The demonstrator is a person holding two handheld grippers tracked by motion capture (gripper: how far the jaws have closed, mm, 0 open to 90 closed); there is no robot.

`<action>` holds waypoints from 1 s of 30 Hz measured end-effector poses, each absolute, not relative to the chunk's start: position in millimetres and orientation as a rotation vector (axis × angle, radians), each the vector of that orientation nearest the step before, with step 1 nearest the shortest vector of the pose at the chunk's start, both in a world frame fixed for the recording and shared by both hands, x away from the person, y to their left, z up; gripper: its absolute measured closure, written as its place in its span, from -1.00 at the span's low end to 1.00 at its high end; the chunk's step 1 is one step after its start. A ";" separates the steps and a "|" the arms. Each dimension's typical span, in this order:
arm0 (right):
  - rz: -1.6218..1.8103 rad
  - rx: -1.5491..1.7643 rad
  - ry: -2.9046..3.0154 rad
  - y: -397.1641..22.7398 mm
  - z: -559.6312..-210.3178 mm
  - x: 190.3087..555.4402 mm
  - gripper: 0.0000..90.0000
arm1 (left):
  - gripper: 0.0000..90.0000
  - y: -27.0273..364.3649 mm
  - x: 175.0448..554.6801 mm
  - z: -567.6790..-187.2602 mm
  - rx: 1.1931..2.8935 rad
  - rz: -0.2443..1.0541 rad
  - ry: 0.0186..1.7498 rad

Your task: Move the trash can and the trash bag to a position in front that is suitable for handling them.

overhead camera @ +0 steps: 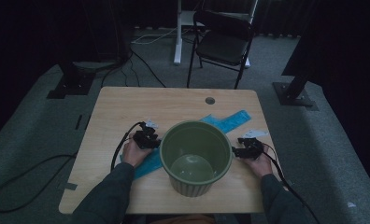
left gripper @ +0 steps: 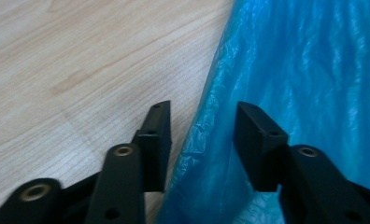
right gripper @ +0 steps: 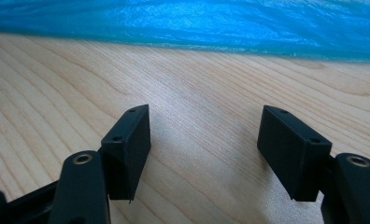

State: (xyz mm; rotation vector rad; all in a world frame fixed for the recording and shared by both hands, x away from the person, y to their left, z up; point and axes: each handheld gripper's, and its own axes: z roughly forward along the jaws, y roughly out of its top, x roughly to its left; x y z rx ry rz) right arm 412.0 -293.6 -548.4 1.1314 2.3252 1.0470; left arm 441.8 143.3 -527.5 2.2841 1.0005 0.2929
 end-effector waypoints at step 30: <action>1.055 1.103 2.345 -293.4 -547.2 407.3 -0.03 | 0.93 201.2 425.7 -521.6 2.325 0.408 1.127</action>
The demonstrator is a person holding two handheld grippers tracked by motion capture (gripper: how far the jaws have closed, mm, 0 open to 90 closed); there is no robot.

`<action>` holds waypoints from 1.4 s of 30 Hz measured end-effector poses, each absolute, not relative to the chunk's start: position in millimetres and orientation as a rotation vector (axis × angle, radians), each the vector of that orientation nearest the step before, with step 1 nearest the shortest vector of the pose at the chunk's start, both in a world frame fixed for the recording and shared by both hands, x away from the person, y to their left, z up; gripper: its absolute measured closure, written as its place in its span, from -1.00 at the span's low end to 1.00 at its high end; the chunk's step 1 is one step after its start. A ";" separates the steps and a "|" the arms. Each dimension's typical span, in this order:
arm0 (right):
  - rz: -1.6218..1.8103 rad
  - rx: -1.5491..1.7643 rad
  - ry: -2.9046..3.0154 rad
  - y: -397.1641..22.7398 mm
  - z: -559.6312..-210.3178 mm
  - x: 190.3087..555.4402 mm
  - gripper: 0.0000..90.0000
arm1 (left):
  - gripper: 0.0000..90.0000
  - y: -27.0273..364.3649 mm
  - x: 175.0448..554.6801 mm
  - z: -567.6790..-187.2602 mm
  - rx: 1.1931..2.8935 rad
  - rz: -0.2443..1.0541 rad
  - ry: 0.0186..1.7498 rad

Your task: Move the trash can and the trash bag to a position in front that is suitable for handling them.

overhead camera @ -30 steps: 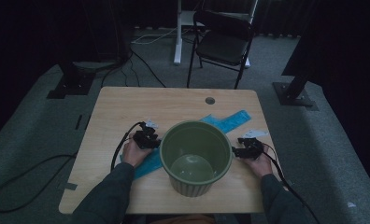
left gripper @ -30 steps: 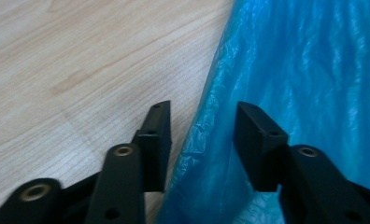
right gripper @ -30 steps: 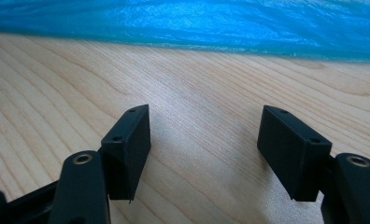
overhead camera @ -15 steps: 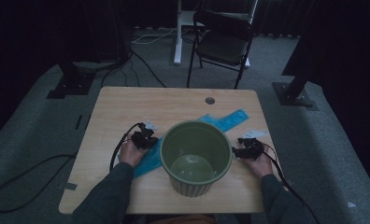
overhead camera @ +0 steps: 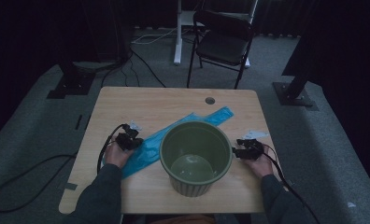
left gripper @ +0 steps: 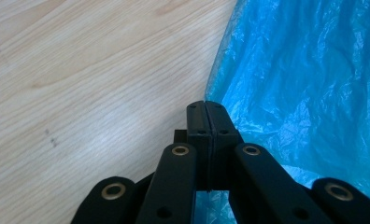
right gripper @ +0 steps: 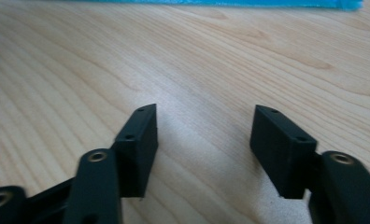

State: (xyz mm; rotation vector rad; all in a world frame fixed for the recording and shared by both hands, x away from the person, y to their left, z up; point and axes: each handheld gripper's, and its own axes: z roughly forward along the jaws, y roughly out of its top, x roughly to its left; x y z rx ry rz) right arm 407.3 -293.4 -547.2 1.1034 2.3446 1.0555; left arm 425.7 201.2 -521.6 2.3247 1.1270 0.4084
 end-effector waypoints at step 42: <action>1.239 0.605 2.716 -253.8 -481.8 323.0 -0.02 | 0.14 157.3 320.6 -472.5 2.273 0.109 0.515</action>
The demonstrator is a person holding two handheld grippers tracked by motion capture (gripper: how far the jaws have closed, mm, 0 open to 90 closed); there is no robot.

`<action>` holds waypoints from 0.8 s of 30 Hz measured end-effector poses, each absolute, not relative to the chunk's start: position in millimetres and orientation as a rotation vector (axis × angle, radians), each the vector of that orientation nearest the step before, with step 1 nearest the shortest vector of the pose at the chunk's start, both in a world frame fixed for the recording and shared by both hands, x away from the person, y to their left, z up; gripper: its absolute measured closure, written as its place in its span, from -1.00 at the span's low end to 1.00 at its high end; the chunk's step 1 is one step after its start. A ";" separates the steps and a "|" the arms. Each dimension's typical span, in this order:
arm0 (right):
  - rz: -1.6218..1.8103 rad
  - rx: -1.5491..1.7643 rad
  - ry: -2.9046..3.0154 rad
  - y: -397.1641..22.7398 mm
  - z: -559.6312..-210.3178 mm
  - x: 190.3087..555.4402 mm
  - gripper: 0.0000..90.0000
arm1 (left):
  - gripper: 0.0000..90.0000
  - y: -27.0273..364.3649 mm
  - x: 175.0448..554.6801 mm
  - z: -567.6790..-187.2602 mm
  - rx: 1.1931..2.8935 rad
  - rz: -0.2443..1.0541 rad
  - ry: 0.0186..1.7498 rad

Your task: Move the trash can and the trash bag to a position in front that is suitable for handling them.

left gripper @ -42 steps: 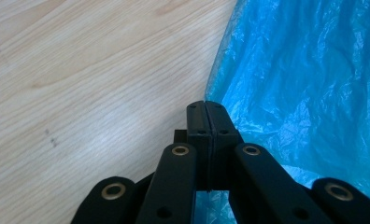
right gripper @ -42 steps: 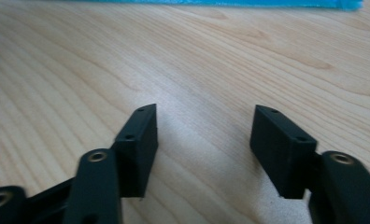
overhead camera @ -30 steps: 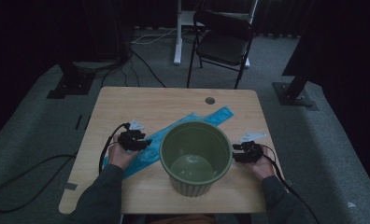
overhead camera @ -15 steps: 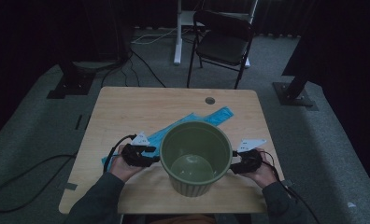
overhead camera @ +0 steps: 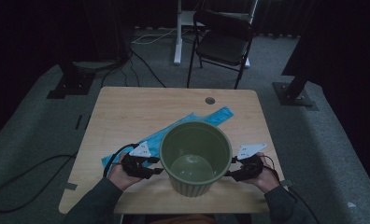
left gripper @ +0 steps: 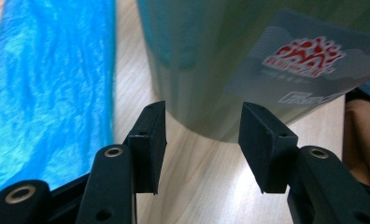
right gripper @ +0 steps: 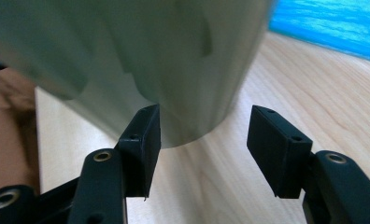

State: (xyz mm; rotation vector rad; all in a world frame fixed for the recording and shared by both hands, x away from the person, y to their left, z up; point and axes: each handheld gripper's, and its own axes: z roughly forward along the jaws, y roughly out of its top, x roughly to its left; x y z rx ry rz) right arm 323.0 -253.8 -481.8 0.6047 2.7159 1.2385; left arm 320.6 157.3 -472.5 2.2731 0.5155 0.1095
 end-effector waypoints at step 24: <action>1.230 0.751 2.632 -269.9 -486.1 354.6 0.00 | 0.19 129.6 373.2 -474.4 2.245 0.167 0.606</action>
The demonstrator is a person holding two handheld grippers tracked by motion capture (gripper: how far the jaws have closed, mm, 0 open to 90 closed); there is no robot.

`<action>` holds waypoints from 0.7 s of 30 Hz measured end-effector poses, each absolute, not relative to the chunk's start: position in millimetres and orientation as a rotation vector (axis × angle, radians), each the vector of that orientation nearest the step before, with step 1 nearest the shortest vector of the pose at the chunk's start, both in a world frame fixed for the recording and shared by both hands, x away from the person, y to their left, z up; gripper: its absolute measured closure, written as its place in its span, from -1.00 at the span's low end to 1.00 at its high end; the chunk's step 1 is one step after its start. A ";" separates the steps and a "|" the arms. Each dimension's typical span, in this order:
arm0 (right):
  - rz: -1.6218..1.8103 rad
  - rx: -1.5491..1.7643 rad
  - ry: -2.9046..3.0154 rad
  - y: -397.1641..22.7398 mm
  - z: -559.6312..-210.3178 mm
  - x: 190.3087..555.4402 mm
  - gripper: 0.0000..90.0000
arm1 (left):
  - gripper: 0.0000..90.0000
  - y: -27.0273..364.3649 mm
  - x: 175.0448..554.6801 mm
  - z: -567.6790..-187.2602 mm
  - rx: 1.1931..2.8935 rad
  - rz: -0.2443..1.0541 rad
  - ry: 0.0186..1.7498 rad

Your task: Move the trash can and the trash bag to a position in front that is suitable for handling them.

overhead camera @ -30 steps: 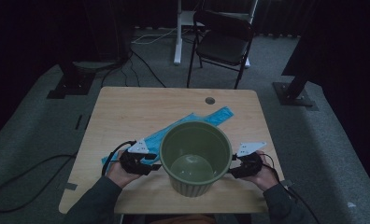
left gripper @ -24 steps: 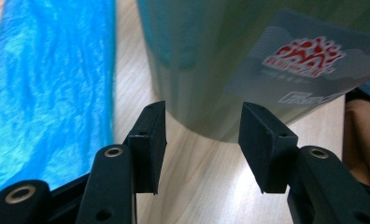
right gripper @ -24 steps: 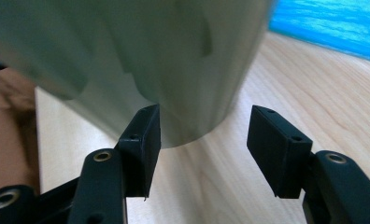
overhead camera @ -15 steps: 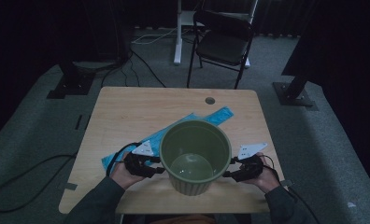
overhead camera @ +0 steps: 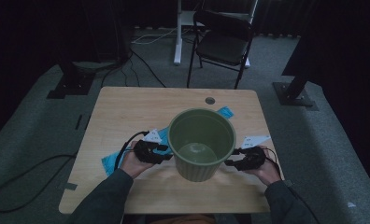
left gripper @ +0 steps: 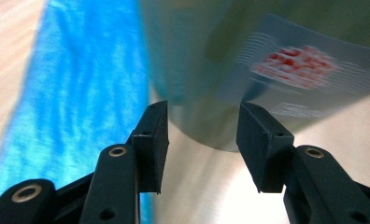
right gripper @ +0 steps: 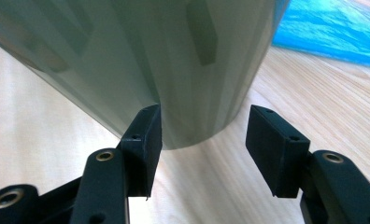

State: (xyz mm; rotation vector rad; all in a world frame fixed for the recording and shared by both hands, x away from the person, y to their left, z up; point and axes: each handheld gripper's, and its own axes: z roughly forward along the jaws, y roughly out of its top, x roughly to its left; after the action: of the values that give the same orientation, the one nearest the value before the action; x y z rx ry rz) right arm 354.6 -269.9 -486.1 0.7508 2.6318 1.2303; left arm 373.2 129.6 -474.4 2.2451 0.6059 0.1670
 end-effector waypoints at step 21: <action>0.956 0.984 2.585 -283.1 -528.8 392.8 -0.04 | 0.20 154.6 449.3 -503.7 2.218 0.274 0.960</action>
State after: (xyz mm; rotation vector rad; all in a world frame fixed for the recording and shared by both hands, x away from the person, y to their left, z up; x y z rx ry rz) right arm 392.8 -283.1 -528.8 0.9838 2.5851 0.9563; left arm 449.3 154.6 -503.7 2.2177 0.9599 0.2741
